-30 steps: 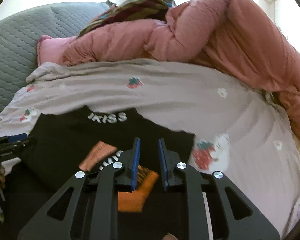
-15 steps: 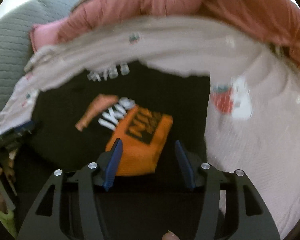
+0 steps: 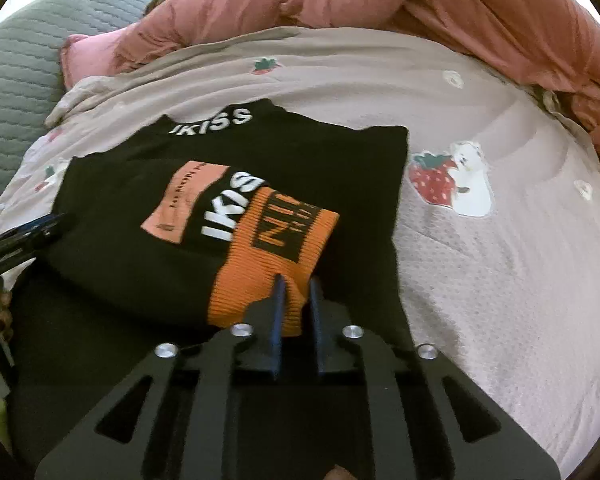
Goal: Fold small clothes
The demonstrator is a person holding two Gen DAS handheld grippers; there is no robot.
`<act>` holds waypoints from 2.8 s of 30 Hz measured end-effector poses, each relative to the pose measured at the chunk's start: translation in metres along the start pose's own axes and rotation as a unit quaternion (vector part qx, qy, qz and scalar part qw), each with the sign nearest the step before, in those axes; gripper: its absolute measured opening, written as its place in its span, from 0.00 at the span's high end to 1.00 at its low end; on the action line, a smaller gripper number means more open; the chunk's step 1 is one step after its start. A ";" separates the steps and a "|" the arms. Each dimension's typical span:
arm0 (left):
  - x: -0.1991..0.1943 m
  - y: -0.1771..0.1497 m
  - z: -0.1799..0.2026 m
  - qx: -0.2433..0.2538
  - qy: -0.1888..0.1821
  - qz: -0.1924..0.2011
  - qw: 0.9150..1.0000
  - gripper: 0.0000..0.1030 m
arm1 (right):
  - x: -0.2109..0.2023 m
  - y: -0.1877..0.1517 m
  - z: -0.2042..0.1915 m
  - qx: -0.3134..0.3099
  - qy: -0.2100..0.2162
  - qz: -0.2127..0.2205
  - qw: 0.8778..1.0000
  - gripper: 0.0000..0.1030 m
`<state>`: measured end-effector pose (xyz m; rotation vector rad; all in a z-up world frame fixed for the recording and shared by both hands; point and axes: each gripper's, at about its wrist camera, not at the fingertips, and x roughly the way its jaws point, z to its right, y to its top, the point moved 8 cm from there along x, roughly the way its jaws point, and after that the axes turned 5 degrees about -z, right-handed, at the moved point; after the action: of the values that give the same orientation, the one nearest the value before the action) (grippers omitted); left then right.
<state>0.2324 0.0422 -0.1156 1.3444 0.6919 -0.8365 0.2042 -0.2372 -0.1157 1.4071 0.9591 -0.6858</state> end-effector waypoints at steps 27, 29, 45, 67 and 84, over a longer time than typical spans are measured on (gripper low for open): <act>-0.048 -0.005 -0.025 -0.048 -0.002 0.033 0.998 0.27 | -0.033 -0.001 0.006 0.009 0.009 0.019 1.000 0.43; -0.056 -0.007 -0.026 -0.050 -0.003 0.041 0.998 0.24 | -0.040 -0.001 0.005 0.007 0.012 0.025 1.000 0.42; -0.106 -0.033 -0.043 -0.067 0.021 0.076 0.995 0.09 | -0.082 -0.010 0.017 0.016 0.019 0.056 0.998 0.24; -0.157 -0.113 -0.060 -0.052 0.052 0.047 0.996 0.10 | -0.134 -0.047 0.016 -0.011 0.042 0.082 0.996 0.18; -0.169 -0.175 -0.047 -0.058 0.003 0.000 0.998 0.60 | -0.141 -0.088 0.009 -0.033 0.063 0.066 0.995 0.17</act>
<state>-0.0042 0.1035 -0.0757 1.2429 0.7356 -0.7807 0.0614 -0.2741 -0.0375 1.4546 0.9679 -0.4682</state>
